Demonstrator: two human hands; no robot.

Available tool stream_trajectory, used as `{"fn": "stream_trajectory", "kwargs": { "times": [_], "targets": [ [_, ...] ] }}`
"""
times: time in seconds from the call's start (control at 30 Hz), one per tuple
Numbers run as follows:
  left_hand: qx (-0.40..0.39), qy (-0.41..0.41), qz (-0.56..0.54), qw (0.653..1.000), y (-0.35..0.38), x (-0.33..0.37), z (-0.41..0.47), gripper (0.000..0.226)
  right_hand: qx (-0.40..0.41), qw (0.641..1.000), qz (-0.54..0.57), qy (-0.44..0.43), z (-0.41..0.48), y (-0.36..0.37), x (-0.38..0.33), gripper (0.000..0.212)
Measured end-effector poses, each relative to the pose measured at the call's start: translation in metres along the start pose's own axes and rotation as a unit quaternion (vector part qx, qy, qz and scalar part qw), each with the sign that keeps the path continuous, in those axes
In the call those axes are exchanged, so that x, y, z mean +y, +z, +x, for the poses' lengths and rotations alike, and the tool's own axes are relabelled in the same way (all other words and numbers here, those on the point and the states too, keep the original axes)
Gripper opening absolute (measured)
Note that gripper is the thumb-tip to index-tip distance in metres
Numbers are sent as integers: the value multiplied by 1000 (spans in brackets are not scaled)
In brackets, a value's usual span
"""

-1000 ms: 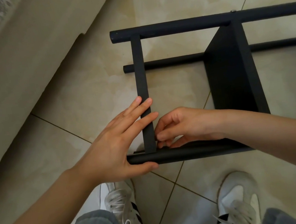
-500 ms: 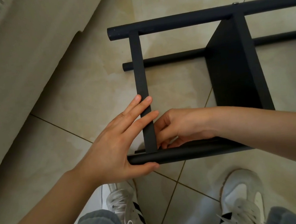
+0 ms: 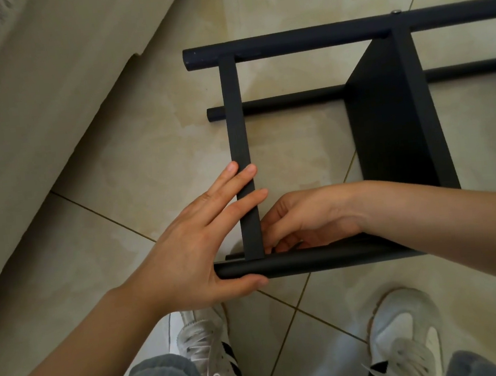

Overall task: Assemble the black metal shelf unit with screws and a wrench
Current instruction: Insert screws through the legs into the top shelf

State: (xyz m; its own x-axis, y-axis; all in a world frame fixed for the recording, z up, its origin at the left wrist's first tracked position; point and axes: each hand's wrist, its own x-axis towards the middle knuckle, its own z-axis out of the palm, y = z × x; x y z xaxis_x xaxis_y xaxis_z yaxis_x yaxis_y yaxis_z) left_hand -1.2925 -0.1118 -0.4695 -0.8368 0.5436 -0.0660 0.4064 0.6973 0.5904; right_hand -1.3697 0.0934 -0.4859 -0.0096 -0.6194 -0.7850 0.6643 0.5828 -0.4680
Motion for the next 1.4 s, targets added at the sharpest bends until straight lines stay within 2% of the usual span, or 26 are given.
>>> {"fn": "stream_trajectory", "kwargs": {
  "times": [0.27,0.43,0.63,0.77,0.87,1.0,1.2,1.4],
  "targets": [
    [-3,0,-1,1000,0,0,0,92,15,999,-22,22,5,5,-1,27],
    [0,4,-1,1000,0,0,0,90,-10,1000,-7,22,0,-2,-2,13],
    [5,6,-11,1000,-1,1,0,90,-4,1000,-21,21,6,4,-2,26],
    [3,5,-10,1000,0,1,0,91,-26,999,6,21,4,-4,-4,16],
    [2,2,-7,1000,0,1,0,90,-24,999,-17,25,4,-8,-6,10],
    [1,0,-10,1000,0,2,0,90,-13,998,-50,22,9,-2,-7,9],
    [-3,-2,-7,1000,0,2,0,90,-53,998,-17,8,6,-11,-11,12],
    [1,0,-3,1000,-1,2,0,90,-48,998,-32,20,12,-9,-12,8]
  ]
}}
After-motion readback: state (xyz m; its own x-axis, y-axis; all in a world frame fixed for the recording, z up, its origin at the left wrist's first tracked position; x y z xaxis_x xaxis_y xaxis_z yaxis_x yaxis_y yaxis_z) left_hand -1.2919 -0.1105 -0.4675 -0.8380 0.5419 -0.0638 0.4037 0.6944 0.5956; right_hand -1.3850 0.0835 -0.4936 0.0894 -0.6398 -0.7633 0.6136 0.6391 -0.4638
